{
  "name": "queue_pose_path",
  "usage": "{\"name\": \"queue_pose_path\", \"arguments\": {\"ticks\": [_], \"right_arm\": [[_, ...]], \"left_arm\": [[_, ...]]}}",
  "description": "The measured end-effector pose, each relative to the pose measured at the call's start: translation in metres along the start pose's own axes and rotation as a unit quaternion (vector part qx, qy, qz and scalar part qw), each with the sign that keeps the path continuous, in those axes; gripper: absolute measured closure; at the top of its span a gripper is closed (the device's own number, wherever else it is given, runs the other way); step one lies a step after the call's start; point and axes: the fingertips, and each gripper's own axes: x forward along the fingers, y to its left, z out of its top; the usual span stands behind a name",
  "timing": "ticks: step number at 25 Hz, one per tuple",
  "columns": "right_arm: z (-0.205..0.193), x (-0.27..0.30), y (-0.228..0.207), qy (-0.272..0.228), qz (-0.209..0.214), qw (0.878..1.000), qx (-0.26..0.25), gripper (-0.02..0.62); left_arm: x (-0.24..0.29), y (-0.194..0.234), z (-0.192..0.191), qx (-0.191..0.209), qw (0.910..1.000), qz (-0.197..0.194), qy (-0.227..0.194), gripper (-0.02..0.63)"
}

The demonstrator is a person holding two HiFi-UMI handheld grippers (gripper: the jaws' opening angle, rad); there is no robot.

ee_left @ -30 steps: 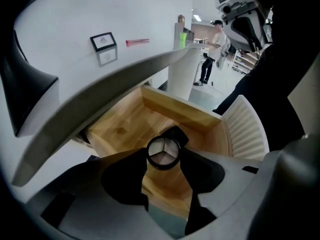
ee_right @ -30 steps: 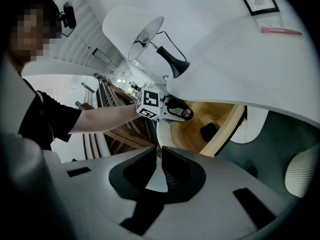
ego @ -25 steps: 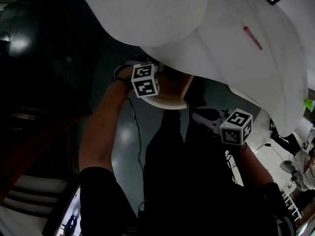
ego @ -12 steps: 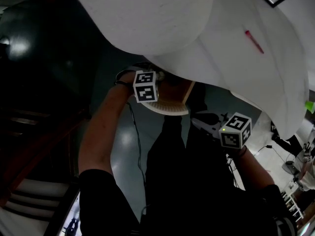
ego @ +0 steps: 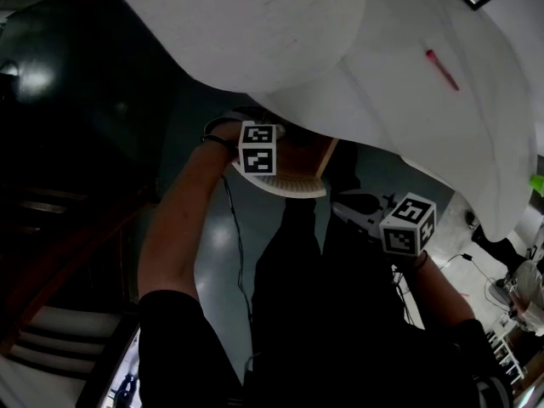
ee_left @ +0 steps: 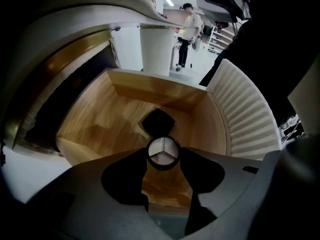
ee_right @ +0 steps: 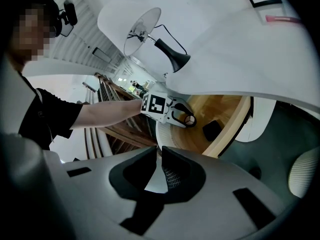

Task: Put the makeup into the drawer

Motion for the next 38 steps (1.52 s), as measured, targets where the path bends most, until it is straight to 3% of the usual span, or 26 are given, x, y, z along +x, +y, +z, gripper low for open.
{"name": "queue_pose_path", "arguments": {"ticks": [9, 22, 26, 32, 35, 38], "right_arm": [[-0.005, -0.003, -0.004, -0.005, -0.002, 1.0, 0.004, 0.578], [-0.013, -0.006, -0.004, -0.002, -0.003, 1.0, 0.001, 0.578], [-0.014, -0.009, -0.002, -0.003, -0.006, 1.0, -0.003, 0.578], [-0.009, -0.014, 0.006, -0.005, -0.006, 1.0, -0.009, 0.578], [-0.006, -0.017, 0.008, -0.008, -0.008, 1.0, -0.013, 0.578], [-0.001, -0.024, 0.012, -0.012, -0.013, 1.0, -0.018, 0.578]], "left_arm": [[0.007, 0.011, -0.004, -0.019, 0.9995, 0.023, 0.01, 0.388], [0.012, 0.006, -0.008, -0.007, 0.9992, 0.026, 0.029, 0.387], [0.007, 0.014, -0.008, -0.016, 0.9983, 0.051, 0.024, 0.387], [0.003, 0.005, -0.008, 0.013, 0.998, 0.047, 0.04, 0.368], [-0.001, 0.01, -0.008, -0.01, 0.9981, 0.052, 0.031, 0.368], [-0.019, 0.021, -0.004, -0.056, 0.9947, 0.086, 0.004, 0.37]]}}
